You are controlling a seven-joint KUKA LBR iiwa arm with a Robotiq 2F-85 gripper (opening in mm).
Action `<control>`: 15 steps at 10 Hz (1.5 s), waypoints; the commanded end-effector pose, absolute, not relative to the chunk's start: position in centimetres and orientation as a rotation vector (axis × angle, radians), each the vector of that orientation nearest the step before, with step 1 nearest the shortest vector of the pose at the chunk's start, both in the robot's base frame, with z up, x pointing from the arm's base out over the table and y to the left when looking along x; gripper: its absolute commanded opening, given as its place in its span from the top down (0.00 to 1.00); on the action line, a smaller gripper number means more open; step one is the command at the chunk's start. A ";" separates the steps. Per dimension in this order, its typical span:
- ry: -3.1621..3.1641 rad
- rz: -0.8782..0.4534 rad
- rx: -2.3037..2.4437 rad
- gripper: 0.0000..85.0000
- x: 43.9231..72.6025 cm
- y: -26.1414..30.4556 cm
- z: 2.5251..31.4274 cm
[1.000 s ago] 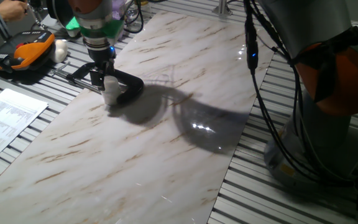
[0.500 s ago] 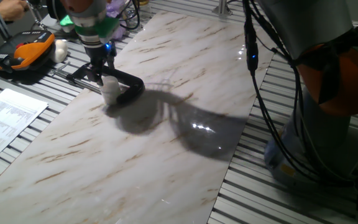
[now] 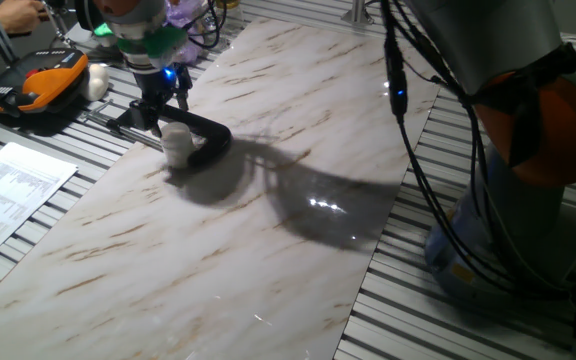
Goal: Unscrew the lid from the jar
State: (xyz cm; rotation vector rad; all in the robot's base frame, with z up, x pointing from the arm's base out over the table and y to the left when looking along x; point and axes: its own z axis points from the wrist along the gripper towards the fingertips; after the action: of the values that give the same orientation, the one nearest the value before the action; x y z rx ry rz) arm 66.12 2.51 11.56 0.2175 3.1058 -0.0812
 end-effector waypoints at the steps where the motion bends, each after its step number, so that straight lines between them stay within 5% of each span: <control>1: 1.735 -0.071 2.653 0.20 66.1 2.4 11.6; 12: 1.494 -0.045 2.805 0.20 65.9 2.4 11.5; 13: 1.508 -0.080 2.791 0.40 65.9 2.4 11.5; 15: 1.556 -0.117 2.741 0.40 65.8 2.3 11.4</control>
State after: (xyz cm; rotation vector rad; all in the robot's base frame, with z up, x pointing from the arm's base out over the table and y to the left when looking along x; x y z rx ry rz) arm 65.85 2.32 11.41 0.9909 2.9345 -0.1032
